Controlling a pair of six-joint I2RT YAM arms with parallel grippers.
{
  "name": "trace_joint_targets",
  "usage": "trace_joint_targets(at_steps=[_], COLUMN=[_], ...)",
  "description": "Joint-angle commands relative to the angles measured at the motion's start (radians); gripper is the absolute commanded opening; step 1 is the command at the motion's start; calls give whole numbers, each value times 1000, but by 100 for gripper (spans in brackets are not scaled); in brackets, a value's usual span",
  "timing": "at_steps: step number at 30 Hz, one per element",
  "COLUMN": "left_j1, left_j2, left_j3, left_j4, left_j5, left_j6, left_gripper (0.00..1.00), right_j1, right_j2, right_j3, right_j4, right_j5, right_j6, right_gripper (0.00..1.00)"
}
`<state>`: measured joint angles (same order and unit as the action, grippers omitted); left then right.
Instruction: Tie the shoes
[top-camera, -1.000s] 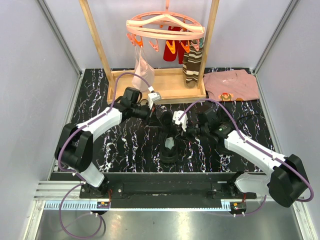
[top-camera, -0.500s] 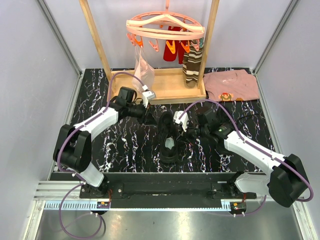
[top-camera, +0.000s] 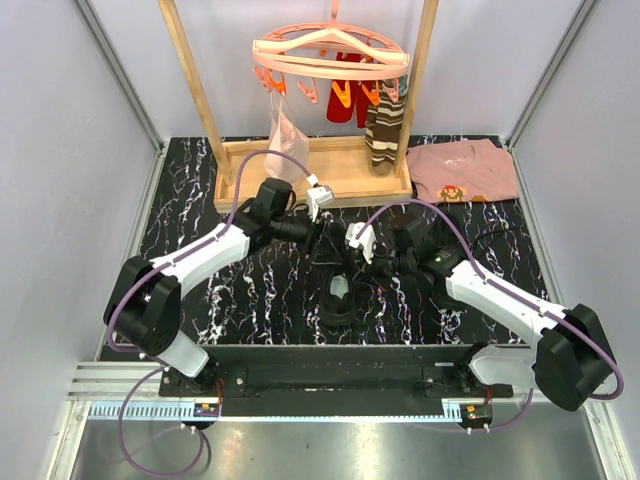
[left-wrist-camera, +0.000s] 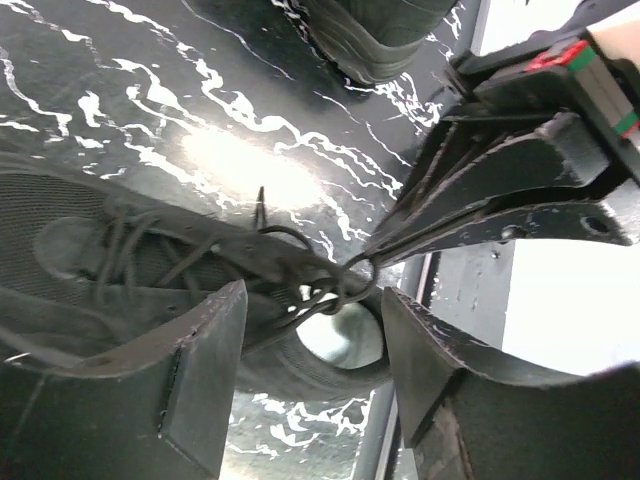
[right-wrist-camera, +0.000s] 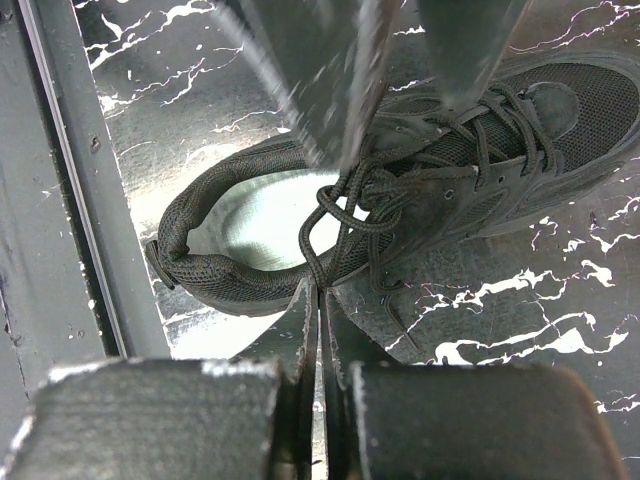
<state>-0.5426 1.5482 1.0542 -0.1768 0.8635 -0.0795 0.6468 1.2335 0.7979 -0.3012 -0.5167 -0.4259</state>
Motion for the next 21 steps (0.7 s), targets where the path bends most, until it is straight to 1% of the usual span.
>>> trace_joint_targets(at_steps=[1,6,10,14,15,17,18,19,20,21], left_j1=[-36,-65,-75,-86,-86,-86,-85,-82,-76,-60], left_j2=[-28,-11,15,32,36,46,47,46,40,35], left_j3=[-7,1,12,23,27,35,47,50,50,46], left_j4=[68,54,54,45,40,10,1,-4,0,5], left_j5=[-58,-124,-126,-116,-118,-110,-107,-106,-94,-86], left_j6=[-42,-28,-31,-28,-23,-14,-6,-5,-6,-20], left_gripper=[62,63,61,54,46,36,25,17,10,0], right_j1=[-3,-4,-3,-3,-1,-3,-3,-4,-3,-1], right_j2=[-9,-14,-19,-22,-23,-25,-25,-26,-26,-28], right_j3=[20,18,14,11,9,9,7,7,7,7], right_j4=[13,17,25,28,30,31,31,33,34,34], right_j5=[-13,-12,-11,-8,-6,-5,-3,-3,1,6], right_j6=[-5,-7,-5,-8,-7,-7,-7,-5,-4,-2], right_gripper=[0,0,0,0,0,0,0,0,0,0])
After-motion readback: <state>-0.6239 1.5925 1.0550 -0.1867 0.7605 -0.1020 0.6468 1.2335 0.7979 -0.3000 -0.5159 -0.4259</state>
